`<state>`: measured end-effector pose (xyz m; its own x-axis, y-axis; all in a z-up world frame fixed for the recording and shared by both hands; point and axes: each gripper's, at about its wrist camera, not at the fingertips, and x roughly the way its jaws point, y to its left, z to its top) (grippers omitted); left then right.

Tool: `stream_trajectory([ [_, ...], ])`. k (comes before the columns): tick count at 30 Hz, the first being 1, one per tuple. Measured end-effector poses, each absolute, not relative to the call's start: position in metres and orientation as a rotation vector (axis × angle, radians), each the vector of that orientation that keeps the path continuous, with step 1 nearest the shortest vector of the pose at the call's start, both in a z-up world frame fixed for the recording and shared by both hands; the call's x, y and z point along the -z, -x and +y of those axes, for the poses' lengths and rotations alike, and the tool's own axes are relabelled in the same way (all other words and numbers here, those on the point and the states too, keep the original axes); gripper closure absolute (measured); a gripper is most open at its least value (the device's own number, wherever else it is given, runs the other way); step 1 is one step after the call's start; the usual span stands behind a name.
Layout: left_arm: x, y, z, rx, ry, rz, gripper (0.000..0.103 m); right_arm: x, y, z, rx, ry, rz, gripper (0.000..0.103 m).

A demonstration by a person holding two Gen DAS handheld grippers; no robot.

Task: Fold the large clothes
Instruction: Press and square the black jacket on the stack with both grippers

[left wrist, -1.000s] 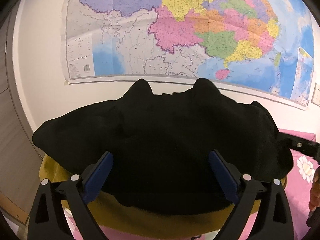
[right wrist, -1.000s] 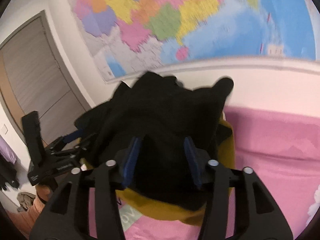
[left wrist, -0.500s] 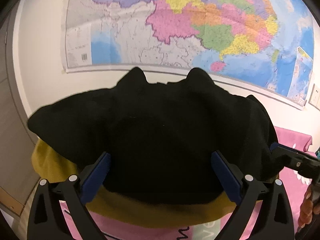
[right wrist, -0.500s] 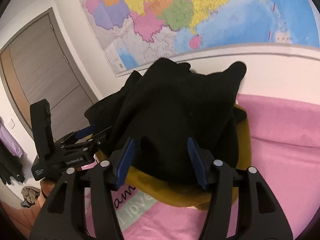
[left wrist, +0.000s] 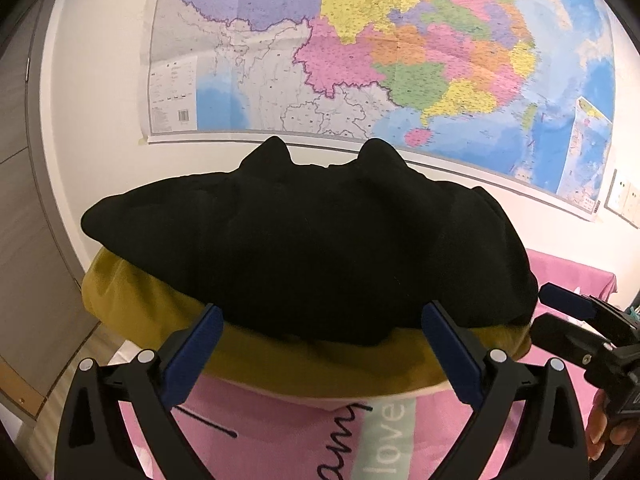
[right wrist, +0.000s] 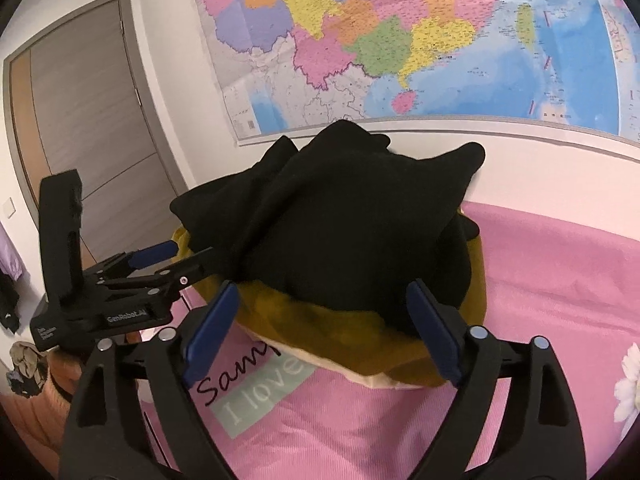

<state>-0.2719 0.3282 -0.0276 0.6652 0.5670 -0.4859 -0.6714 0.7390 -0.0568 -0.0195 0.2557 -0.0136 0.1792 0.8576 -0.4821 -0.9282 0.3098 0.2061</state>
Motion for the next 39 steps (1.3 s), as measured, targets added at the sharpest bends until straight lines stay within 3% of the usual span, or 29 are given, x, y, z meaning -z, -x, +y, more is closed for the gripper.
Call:
stream_trajectory([
  [9, 0.029, 0.279, 0.315, -0.716, 0.248, 0.462, 0.007, 0.012, 0.026, 0.248, -1.255, 0.159, 0.549, 0.015],
  [17, 0.017, 0.273, 0.342, -0.77, 0.254, 0.435, 0.007, -0.023, -0.005, 0.286, -1.246, 0.148, 0.526, 0.018],
  [26, 0.0, 0.241, 0.38, -0.822, 0.201, 0.438, 0.007, -0.027, -0.067, 0.368, -1.176, 0.154, 0.692, 0.026],
  [28, -0.001, 0.233, 0.389, -0.833, 0.198, 0.447, 0.007, -0.016, -0.074, 0.378, -1.161, 0.185, 0.739, 0.038],
  [30, 0.0, 0.227, 0.397, -0.833, 0.202, 0.457, 0.007, -0.01, -0.074, 0.378, -1.19, 0.204, 0.748, 0.073],
  [32, 0.001, 0.224, 0.405, -0.849, 0.206, 0.466, 0.007, -0.015, -0.073, 0.367, -1.192, 0.188, 0.715, 0.091],
  [33, 0.002, 0.225, 0.407, -0.851, 0.209, 0.467, 0.007, -0.019, -0.075, 0.355, -1.175, 0.145, 0.7, 0.094],
  [36, 0.006, 0.226, 0.415, -0.852, 0.225, 0.471, 0.007, -0.02, -0.072, 0.344, -1.157, 0.123, 0.694, 0.091],
  [39, 0.011, 0.226, 0.419, -0.843, 0.242, 0.486, 0.007, -0.01, -0.071, 0.348, -1.127, 0.179, 0.753, 0.073],
])
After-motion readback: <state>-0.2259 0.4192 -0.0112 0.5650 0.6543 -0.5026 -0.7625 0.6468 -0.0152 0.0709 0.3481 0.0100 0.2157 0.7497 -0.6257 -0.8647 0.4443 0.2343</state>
